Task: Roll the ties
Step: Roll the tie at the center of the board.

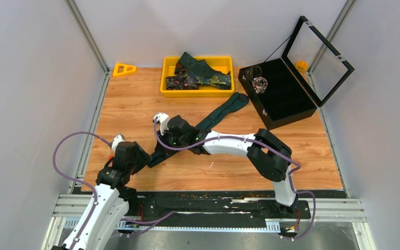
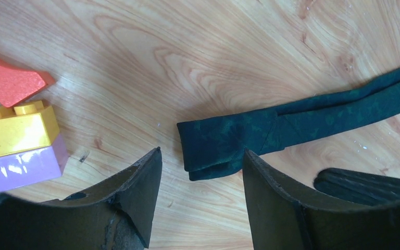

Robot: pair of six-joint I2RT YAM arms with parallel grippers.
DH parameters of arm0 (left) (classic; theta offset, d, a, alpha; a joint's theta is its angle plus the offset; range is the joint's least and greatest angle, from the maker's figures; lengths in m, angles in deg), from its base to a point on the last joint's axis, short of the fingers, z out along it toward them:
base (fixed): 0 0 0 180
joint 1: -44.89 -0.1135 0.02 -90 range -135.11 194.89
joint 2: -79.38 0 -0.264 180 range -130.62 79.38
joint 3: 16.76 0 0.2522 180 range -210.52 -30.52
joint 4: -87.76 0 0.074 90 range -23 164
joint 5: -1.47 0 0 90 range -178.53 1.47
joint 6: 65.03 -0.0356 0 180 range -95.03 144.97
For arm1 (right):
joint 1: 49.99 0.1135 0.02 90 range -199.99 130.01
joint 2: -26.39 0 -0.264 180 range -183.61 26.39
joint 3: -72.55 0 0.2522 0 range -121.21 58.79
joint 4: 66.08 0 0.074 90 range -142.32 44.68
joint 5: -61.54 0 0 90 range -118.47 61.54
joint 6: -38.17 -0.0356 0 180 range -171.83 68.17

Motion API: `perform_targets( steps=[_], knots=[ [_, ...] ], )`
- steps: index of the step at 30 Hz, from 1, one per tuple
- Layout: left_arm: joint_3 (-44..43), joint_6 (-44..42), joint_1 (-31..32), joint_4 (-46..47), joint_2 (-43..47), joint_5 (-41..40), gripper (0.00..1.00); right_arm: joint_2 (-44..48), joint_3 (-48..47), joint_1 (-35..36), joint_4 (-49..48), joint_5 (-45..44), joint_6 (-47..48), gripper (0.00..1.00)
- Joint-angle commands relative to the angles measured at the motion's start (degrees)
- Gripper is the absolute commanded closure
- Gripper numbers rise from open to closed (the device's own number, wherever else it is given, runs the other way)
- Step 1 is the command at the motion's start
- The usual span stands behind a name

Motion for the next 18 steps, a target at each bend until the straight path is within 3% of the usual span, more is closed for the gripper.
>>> perform_targets(
  steps=[1,18],
  knots=[
    [1.47,1.96,0.03,1.32,1.35,1.7,0.35,-3.76,-3.39,-0.15,0.77,3.89,-1.61,1.0],
    [3.07,2.84,0.03,1.14,4.19,1.19,0.37,-9.84,-2.4,-2.51,-0.52,5.29,-2.21,1.0]
  ],
)
